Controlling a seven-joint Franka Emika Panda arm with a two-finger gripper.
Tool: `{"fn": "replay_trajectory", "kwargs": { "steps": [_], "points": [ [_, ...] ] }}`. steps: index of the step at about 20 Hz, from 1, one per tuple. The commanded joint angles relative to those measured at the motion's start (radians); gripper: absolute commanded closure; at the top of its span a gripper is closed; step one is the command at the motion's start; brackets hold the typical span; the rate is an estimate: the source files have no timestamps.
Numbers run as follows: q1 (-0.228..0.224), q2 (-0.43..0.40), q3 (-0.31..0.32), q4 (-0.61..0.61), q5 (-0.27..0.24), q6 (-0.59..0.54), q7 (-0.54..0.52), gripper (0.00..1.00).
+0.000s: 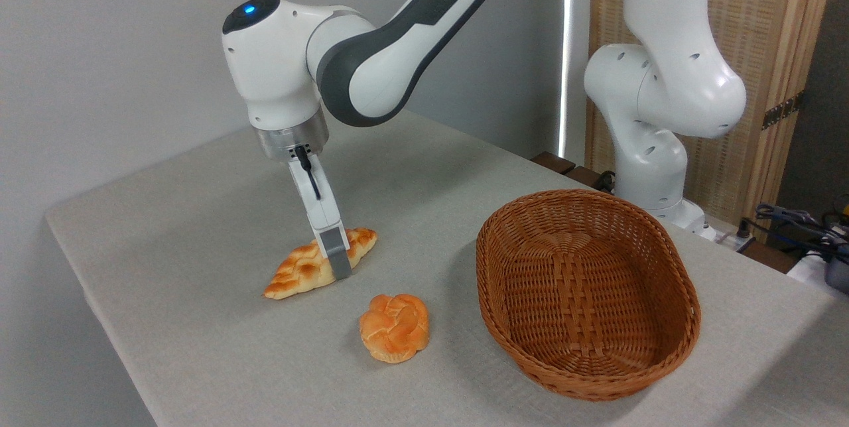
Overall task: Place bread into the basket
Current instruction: 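Close the gripper around the middle of the braided roll, then lift the braided roll and carry it over the wicker basket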
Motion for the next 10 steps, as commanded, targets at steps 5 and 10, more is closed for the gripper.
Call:
{"fn": "replay_trajectory", "kwargs": {
  "steps": [5, 10],
  "points": [
    [0.012, -0.005, -0.013, 0.004, 0.012, 0.013, 0.010, 0.81],
    [0.018, -0.017, 0.000, 0.128, -0.001, -0.184, 0.007, 0.85]
  ]
}}
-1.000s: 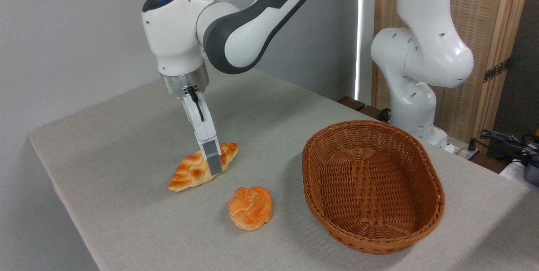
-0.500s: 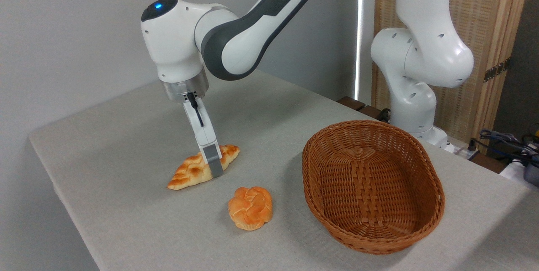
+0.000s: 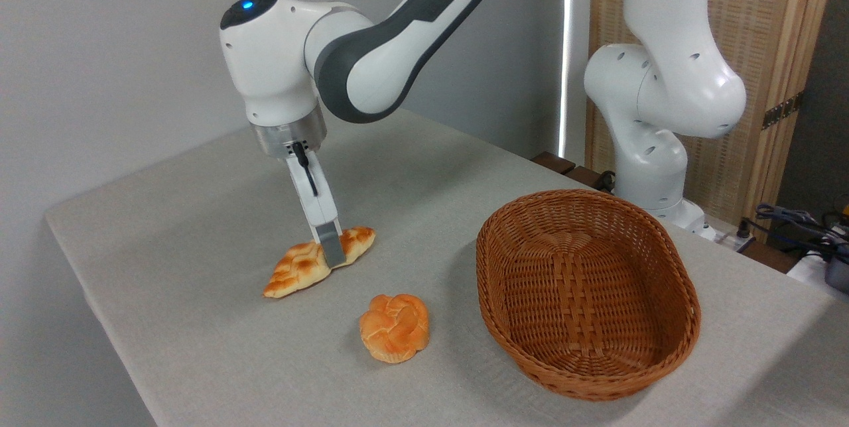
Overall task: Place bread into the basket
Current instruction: 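Lift the braided roll and carry it over the wicker basket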
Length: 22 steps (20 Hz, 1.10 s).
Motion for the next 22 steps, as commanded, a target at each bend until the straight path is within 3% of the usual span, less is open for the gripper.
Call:
{"fn": "replay_trajectory", "kwargs": {
  "steps": [1, 5, 8, 10, 12, 15, 19, 22],
  "points": [
    [0.018, -0.016, 0.013, 0.167, -0.003, -0.246, 0.007, 0.85],
    [0.036, -0.079, 0.043, 0.271, -0.012, -0.510, 0.020, 0.84],
    [0.093, -0.187, 0.050, 0.211, 0.002, -0.607, 0.214, 0.84],
    [0.102, -0.298, 0.136, 0.084, 0.023, -0.597, 0.408, 0.83],
    [0.102, -0.382, 0.197, -0.019, 0.075, -0.590, 0.596, 0.83],
    [0.102, -0.452, 0.282, -0.128, 0.128, -0.558, 0.802, 0.82],
    [0.099, -0.464, 0.354, -0.209, 0.129, -0.537, 0.938, 0.73],
    [0.090, -0.462, 0.357, -0.261, 0.129, -0.482, 0.945, 0.60]
  ]
}}
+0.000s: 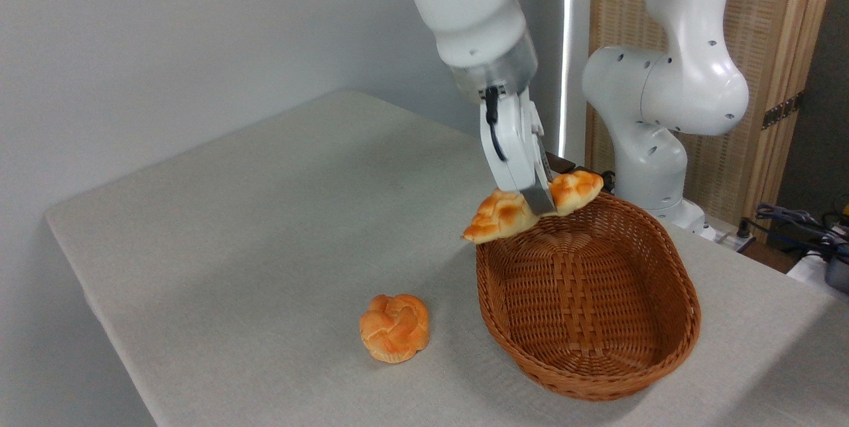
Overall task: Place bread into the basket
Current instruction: 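Lift the braided roll and carry it over the wicker basket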
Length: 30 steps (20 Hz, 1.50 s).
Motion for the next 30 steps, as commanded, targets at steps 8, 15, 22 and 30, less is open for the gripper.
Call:
{"fn": "replay_trajectory", "kwargs": {
  "steps": [8, 15, 22, 30],
  "points": [
    [-0.024, 0.001, 0.014, -0.135, 0.016, 0.117, 0.024, 0.19],
    [-0.024, 0.005, 0.014, -0.137, 0.016, 0.115, 0.021, 0.00],
    [-0.026, 0.007, 0.050, -0.135, 0.005, 0.109, 0.021, 0.00],
    [-0.026, 0.005, 0.050, -0.114, -0.004, 0.111, 0.007, 0.00]
  ]
}}
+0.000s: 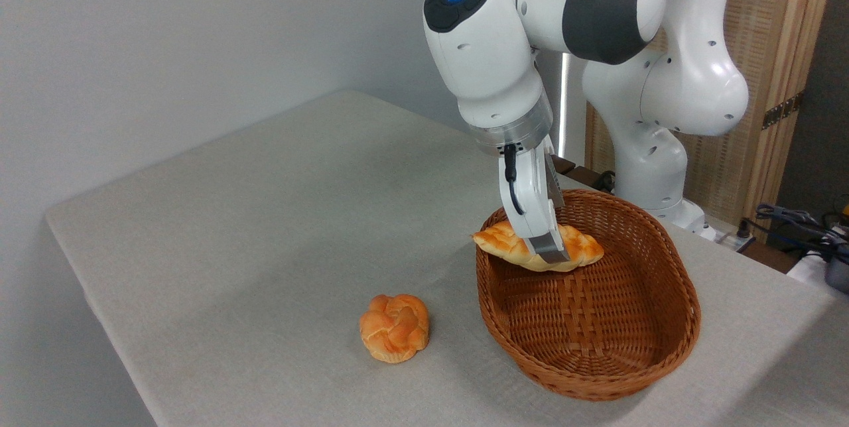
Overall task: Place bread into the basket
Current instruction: 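Open the gripper to release the roll into the basket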
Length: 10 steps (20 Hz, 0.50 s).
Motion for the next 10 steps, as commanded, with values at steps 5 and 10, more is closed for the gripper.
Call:
{"fn": "replay_trajectory", "kwargs": {
  "steps": [5, 10],
  "points": [
    [-0.017, 0.017, -0.046, 0.199, -0.110, 0.001, -0.132, 0.00],
    [-0.063, 0.168, -0.069, 0.481, -0.111, 0.000, -0.512, 0.00]
  ]
}}
